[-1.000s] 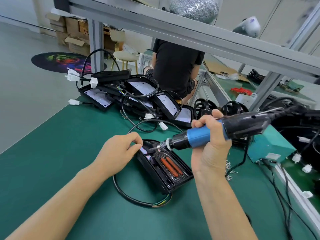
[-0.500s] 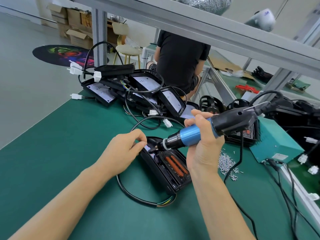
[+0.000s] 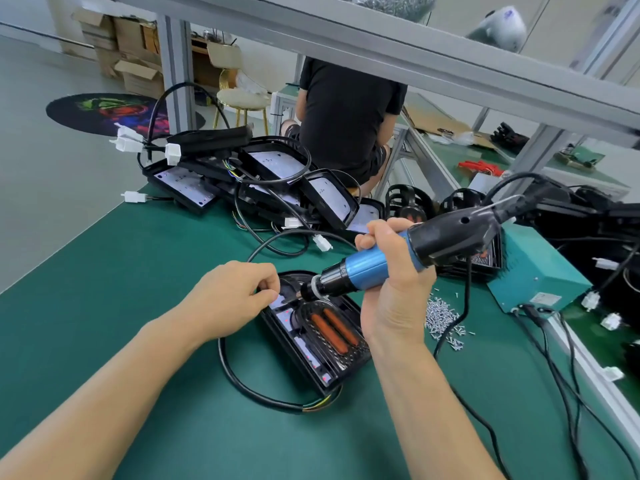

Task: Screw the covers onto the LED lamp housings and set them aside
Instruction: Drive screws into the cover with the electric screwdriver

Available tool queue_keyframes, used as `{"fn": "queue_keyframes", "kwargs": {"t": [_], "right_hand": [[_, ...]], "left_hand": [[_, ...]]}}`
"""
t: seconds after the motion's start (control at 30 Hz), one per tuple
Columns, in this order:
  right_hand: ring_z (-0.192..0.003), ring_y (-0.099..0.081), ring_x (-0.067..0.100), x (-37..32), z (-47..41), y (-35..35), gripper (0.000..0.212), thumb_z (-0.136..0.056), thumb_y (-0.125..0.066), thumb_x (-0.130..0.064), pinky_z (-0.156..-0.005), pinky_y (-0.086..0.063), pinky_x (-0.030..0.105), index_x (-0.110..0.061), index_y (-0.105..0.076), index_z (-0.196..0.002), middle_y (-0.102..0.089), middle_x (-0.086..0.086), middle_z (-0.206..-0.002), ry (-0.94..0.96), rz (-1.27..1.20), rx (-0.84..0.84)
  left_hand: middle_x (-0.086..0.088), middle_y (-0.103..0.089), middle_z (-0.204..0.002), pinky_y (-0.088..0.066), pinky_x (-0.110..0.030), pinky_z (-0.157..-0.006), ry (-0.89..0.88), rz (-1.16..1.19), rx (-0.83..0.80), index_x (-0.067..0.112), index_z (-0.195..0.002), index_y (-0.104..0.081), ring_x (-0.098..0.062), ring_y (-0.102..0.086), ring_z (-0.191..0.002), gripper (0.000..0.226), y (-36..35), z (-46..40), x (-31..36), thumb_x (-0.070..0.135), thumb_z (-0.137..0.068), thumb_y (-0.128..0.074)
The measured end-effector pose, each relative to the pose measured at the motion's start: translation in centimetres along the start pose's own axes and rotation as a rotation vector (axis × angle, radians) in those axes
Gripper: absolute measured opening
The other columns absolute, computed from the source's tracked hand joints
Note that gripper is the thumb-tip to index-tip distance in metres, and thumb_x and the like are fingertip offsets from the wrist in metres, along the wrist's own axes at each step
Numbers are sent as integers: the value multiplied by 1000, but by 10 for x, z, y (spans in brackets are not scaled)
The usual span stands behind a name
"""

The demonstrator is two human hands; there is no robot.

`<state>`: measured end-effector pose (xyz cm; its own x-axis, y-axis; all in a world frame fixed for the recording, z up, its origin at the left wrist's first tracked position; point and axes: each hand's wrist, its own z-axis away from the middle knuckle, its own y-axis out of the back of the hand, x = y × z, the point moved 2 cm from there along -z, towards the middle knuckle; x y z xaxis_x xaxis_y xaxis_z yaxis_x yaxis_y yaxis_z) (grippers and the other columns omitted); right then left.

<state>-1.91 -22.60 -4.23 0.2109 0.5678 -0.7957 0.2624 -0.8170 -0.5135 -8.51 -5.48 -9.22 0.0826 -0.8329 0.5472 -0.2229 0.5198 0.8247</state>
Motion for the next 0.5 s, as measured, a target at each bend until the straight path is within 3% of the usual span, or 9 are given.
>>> {"fn": "queue_keyframes", "kwargs": {"t": [0.1,0.17,0.3,0.43,0.5], "right_hand": [[-72,-59,15,-13,1,12,20,-77,-64,-12,-77,-49,27,-29,-68,-67,-67,-5,-81,25,-72,29],[-73,-61,16,-25,0,27,17,-77,-64,-12,-75,-51,25,-28,-66,-72,-69,-2,-86,47,-134,84],[-60,-56,12,-58,-4,66,17,-75,-62,-7,-69,-52,25,-19,-54,-84,-58,-3,-70,146,-173,241],[-56,-51,11,-82,-6,104,20,-71,-62,-7,-68,-50,25,-17,-53,-86,-53,-3,-63,233,-161,405],[-56,-54,12,-87,-3,119,22,-71,-64,-9,-71,-51,26,-17,-55,-90,-58,-1,-67,238,-157,452]], "left_hand": [[23,-56,-60,-35,-26,-58,8,-18,15,31,-73,-54,0,-47,-55,18,1,-3,3,22,-89,-58],[27,-54,-58,-32,-26,-54,11,-12,64,32,-72,-54,-4,-44,-50,20,2,-4,9,22,-88,-58],[14,-52,-63,-32,-29,-59,-73,88,191,31,-72,-58,-4,-44,-56,18,1,-15,42,19,-85,-63],[12,-53,-80,-34,-29,-68,-208,82,101,31,-71,-56,-4,-47,-70,19,-20,-37,98,23,-87,-62],[11,-57,-88,-38,-29,-71,-242,-4,25,29,-76,-59,-12,-53,-82,14,-41,-52,127,24,-89,-59]]}}
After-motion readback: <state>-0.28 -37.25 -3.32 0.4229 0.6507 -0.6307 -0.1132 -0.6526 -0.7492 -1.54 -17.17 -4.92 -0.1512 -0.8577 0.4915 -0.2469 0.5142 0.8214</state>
